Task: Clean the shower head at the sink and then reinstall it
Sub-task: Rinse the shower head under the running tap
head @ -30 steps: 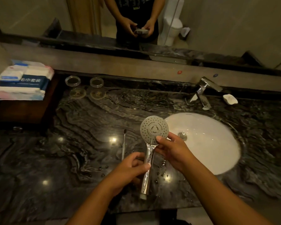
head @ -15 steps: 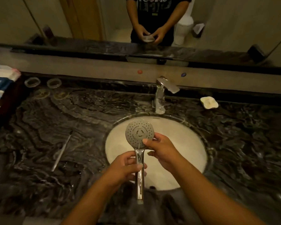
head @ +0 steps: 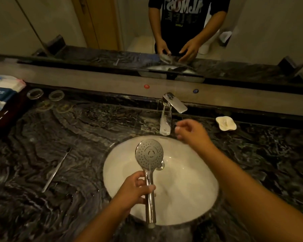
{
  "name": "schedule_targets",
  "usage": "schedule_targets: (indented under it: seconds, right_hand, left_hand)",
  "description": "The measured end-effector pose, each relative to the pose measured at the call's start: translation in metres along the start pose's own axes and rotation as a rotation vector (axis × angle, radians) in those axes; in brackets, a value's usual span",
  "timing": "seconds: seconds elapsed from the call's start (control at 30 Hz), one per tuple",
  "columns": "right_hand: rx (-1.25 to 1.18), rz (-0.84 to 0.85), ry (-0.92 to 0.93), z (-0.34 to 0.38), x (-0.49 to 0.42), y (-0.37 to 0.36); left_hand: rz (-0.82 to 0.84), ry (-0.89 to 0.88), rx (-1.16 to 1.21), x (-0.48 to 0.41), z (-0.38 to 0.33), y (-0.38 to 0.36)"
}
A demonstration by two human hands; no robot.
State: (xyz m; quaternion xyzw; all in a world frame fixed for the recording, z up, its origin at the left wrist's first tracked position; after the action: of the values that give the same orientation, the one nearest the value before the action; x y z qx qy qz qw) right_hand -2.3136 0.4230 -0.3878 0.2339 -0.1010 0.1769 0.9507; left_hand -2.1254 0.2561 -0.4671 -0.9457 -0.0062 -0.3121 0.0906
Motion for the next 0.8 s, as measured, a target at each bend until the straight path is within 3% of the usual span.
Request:
schedule_targets:
  seconds: [0.07, 0.13, 0.33, 0.53, 0.8]
  right_hand:
    - [0.198, -0.186, 0.176, 0.024, -0.028, 0.018]
    - [0.421, -0.264, 0.333, 0.044, -0.057, 0.025]
    - [0.863, -0.058, 0.295, 0.036, -0.130, -0.004]
    - [1.007, -0.108, 0.331, 0.034, -0.142, -0.012]
    - [1.070, 0.077, 0.250, 0.057, -0.153, -0.008]
  left_hand:
    - [-0.033, 0.016, 0.015, -0.011, 0.005, 0.001]
    - [-0.042, 0.032, 0.043, -0.024, 0.011, 0.002]
    - [-0.015, 0.068, 0.104, -0.060, 0.029, -0.004]
    - [0.017, 0.072, 0.112, -0.082, 0.031, -0.010]
    - [0.080, 0.087, 0.120, -0.101, 0.027, -0.015]
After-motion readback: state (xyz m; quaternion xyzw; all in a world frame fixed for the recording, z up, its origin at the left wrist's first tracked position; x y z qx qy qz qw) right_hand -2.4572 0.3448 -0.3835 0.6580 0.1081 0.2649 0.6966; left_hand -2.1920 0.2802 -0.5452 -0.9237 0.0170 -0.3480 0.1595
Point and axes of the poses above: each hand's wrist, its own x-axis away from the middle knuckle, its own y-axis out of the back of the hand, z = x × y, the point moved 4 cm from there along -x, towards the middle knuckle, and after that the axes turned 5 degrees about z, right-handed, at the moved point
